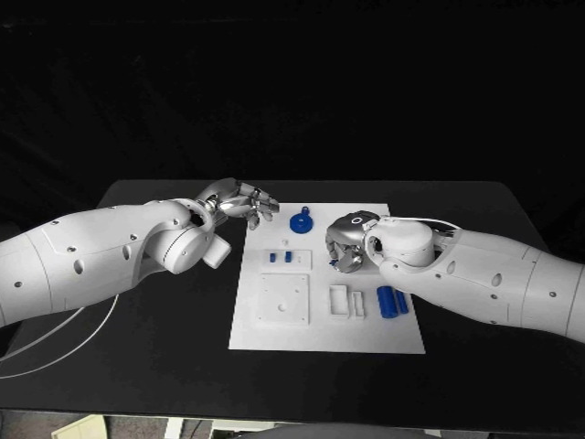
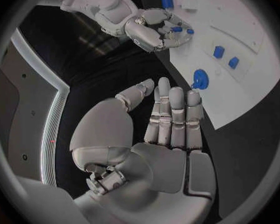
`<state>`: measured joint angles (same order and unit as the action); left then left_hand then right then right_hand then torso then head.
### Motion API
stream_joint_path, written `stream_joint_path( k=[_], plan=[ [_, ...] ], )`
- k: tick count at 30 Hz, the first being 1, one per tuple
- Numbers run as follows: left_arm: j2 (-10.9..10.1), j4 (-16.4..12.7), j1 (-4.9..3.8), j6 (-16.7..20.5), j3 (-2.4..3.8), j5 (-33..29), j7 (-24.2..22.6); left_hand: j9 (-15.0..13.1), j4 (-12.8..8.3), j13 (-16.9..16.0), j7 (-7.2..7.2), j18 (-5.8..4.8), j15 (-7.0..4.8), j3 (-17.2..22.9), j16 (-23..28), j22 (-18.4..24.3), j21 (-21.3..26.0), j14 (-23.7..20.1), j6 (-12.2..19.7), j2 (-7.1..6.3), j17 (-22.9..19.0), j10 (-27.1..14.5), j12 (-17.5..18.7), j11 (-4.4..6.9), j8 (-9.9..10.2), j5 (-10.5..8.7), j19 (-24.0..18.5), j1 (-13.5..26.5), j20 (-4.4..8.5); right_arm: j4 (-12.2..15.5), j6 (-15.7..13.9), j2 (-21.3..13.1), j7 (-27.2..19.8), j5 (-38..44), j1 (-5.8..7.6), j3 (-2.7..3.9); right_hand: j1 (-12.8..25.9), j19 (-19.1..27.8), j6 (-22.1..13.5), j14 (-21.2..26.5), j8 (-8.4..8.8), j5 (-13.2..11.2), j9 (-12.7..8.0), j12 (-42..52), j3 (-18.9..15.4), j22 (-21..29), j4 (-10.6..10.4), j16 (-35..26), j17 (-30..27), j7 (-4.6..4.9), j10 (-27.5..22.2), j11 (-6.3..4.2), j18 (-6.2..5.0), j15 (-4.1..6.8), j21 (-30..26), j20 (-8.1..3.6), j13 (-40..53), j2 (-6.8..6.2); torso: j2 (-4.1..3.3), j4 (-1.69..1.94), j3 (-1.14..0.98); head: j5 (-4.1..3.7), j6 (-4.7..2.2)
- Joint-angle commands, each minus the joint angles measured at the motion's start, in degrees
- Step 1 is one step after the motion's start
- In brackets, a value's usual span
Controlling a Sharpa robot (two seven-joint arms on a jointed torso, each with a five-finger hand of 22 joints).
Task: Assemble the parts on the task board
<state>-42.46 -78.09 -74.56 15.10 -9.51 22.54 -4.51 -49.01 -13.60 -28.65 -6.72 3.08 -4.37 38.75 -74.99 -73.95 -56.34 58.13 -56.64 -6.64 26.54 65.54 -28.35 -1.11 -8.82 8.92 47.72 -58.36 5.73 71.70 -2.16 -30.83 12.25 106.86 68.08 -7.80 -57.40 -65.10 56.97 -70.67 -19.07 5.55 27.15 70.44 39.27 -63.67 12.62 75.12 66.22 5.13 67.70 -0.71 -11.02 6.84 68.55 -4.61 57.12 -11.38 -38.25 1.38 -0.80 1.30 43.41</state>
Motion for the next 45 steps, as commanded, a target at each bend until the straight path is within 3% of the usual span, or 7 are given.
stream_joint_path(
  k=[1,18,22,24,30,36,45],
  plan=[
    [0.0,-0.2,-0.01,-0.7,0.02,-0.3,-0.4,0.1,-0.2,0.1,-0.33,-0.11,-0.14,0.1,0.2,0.1,0.4,0.3,0.2,-0.07,-0.1,0.1,0.3,-0.45,-0.2,0.39,-0.1,-0.6,4.24,-0.3,0.0,0.1,0.2,0.8,-0.08,-0.01,-0.5,-0.1,-0.2,-0.4,0.48,0.6,-0.1,-0.3,0.8,-0.1,-0.2,-0.2,0.2,0.72,0.4,0.16,-3.98,-0.24,0.3,-0.19,0.2,0.18,0.0,-0.02,-0.07,0.09,0.04],
    [-0.1,-0.2,-0.02,-1.0,0.02,-0.3,-0.1,0.2,-0.1,0.2,-0.38,-0.13,-0.12,0.0,0.2,0.1,0.4,0.3,0.4,-0.08,-0.1,0.1,0.4,-0.48,-0.1,0.4,-0.1,-0.5,4.23,-0.9,2.2,0.3,0.0,0.7,-0.15,-0.55,0.0,0.0,-1.1,-0.3,1.35,1.4,-0.6,-1.0,4.1,-0.3,-1.1,-0.7,0.4,1.2,0.5,0.63,-3.98,-0.69,0.3,0.01,0.8,0.76,0.05,-0.07,-0.03,-0.06,0.2],
    [-0.2,-0.2,-0.02,-1.1,0.02,-0.3,0.0,0.2,-0.1,0.2,-0.4,-0.13,-0.11,0.0,0.2,0.1,0.4,0.3,0.4,-0.08,-0.1,0.1,0.4,-0.49,-0.1,0.4,0.0,-0.5,4.23,-0.6,3.5,0.1,-0.5,0.7,-0.15,-0.64,0.5,0.1,-0.9,-0.3,1.36,3.1,-0.7,-1.2,4.9,-0.4,-1.2,-0.8,0.6,1.24,0.6,0.67,-3.98,-0.76,0.4,0.1,1.1,1.01,0.05,-0.02,0.0,-0.09,0.25],
    [-0.2,-0.2,-0.02,-1.0,0.02,-0.3,0.1,0.2,0.0,0.2,-0.41,-0.13,-0.1,0.0,0.2,0.1,0.4,0.3,0.4,-0.07,-0.1,0.0,0.4,-0.49,-0.1,0.39,0.0,-0.5,4.22,-0.4,3.8,0.1,-0.7,0.7,-0.15,-0.69,0.6,0.3,-0.6,-0.3,1.28,6.4,-0.8,-1.5,6.5,-0.4,-1.3,-0.9,0.7,1.15,0.5,0.57,-3.98,-0.71,0.3,0.2,1.2,1.94,0.03,-0.01,0.01,-0.12,0.36],
    [-0.2,-0.3,-0.02,-1.1,0.02,-0.3,0.1,0.2,0.0,0.3,-0.42,-0.14,-0.1,0.0,0.2,0.1,0.5,0.3,0.5,-0.06,-0.1,0.0,0.4,-0.5,-0.1,0.39,0.0,-0.5,4.22,-0.1,4.4,0.0,-0.8,1.4,-0.15,-1.0,1.5,0.5,0.5,-0.1,0.83,10.7,-0.7,-1.7,9.3,-0.7,0.4,-1.1,1.0,0.85,0.4,0.31,-3.98,-0.45,0.6,0.42,1.8,4.05,0.07,-0.05,0.0,-0.07,0.37],
    [-0.3,-0.5,-0.02,-1.1,0.02,-0.3,0.2,0.3,0.0,0.3,-0.44,-0.14,-0.09,0.0,0.2,0.1,0.5,0.3,0.5,-0.08,-0.1,0.0,0.4,-0.51,-0.1,0.39,0.0,-0.5,4.22,-0.3,2.9,0.1,-0.5,2.6,-0.15,-2.21,2.5,0.3,1.0,-0.3,0.56,10.7,-0.6,-1.7,8.6,-0.8,1.3,-1.1,1.2,0.69,0.6,0.15,-3.98,-0.31,0.8,0.49,2.2,3.34,0.06,-0.1,0.01,-0.03,0.41],
    [-0.3,-0.4,-0.02,-1.1,0.01,-0.3,0.3,0.3,0.0,0.4,-0.48,-0.14,-0.07,-0.1,0.2,0.1,0.5,0.3,0.6,-0.18,-0.1,0.0,0.4,-0.54,-0.1,0.36,0.0,-0.5,4.22,-0.5,0.3,0.2,0.2,3.3,-0.22,-2.45,3.7,-0.1,0.1,-0.4,1.03,9.4,-0.9,-2.2,5.3,-0.7,1.7,-1.5,1.0,0.88,0.7,0.31,-3.98,-0.43,0.8,0.31,2.3,-0.34,0.05,-0.03,-0.02,-0.04,0.42]
  ],
)
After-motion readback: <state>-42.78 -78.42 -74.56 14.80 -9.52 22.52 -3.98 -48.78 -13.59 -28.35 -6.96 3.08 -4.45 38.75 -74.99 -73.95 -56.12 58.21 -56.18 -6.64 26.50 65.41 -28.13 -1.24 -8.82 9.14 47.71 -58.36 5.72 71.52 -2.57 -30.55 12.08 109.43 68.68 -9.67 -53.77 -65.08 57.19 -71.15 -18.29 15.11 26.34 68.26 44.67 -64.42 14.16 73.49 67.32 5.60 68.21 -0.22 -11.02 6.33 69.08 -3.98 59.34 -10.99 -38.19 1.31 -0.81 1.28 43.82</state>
